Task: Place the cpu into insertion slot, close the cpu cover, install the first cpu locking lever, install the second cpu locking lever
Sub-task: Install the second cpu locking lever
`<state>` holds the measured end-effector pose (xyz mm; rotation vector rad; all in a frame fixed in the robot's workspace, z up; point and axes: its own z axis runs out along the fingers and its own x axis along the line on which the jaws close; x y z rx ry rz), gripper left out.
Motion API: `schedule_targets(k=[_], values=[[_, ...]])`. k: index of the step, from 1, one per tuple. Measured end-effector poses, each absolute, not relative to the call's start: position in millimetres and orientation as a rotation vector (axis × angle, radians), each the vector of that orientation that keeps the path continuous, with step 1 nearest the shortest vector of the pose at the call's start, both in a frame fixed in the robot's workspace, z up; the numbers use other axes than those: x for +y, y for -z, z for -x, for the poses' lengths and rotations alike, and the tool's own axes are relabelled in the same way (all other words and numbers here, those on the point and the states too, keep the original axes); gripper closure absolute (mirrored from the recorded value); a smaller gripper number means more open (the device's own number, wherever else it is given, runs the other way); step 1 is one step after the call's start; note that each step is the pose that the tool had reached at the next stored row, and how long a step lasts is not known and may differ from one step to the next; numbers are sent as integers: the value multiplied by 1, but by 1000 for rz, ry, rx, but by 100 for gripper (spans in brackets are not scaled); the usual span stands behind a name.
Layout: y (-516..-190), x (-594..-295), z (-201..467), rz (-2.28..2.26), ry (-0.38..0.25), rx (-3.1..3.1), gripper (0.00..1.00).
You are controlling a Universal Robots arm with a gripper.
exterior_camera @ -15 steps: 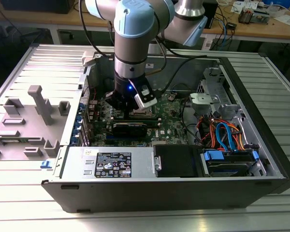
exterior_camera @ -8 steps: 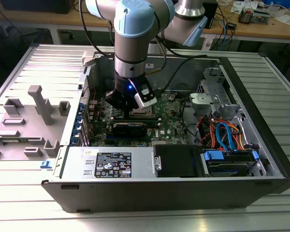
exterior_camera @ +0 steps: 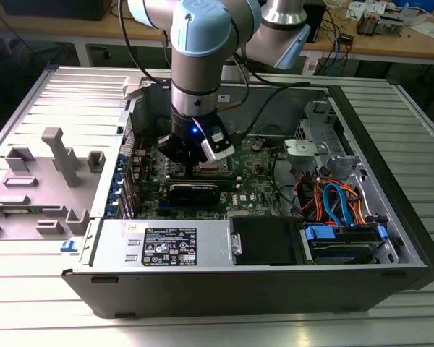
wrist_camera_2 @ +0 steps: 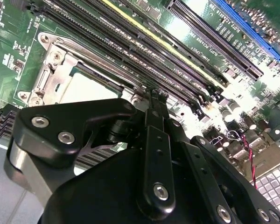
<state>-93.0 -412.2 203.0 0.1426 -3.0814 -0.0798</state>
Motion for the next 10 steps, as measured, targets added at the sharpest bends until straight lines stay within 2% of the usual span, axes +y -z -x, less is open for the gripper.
schedule_targets(k=[10], values=[[-204, -412, 93, -142, 71, -3081, 89]])
